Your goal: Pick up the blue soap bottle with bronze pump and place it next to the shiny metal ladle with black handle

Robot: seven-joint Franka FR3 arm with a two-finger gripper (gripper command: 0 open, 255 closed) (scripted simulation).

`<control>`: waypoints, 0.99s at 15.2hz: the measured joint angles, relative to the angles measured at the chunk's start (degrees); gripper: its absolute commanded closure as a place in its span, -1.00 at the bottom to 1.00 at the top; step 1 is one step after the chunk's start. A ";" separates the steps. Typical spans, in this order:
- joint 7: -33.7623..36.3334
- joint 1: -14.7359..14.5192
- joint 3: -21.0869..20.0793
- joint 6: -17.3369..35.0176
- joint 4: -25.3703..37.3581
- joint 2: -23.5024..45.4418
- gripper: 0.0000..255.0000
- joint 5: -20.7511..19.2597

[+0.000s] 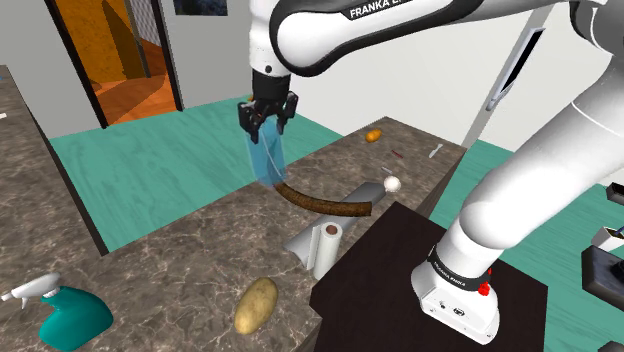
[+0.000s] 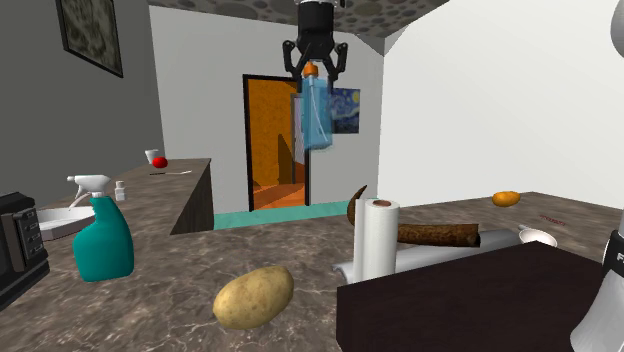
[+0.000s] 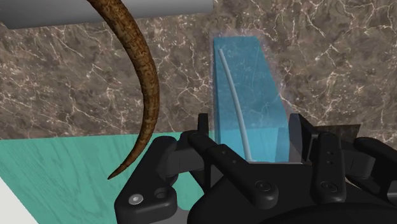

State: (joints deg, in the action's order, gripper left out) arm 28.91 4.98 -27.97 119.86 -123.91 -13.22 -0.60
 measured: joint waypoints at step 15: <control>-23.25 6.66 15.76 1.50 -6.77 -6.16 1.00 1.57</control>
State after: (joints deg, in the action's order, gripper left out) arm 5.65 11.65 -12.21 121.36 -130.69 -19.38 0.97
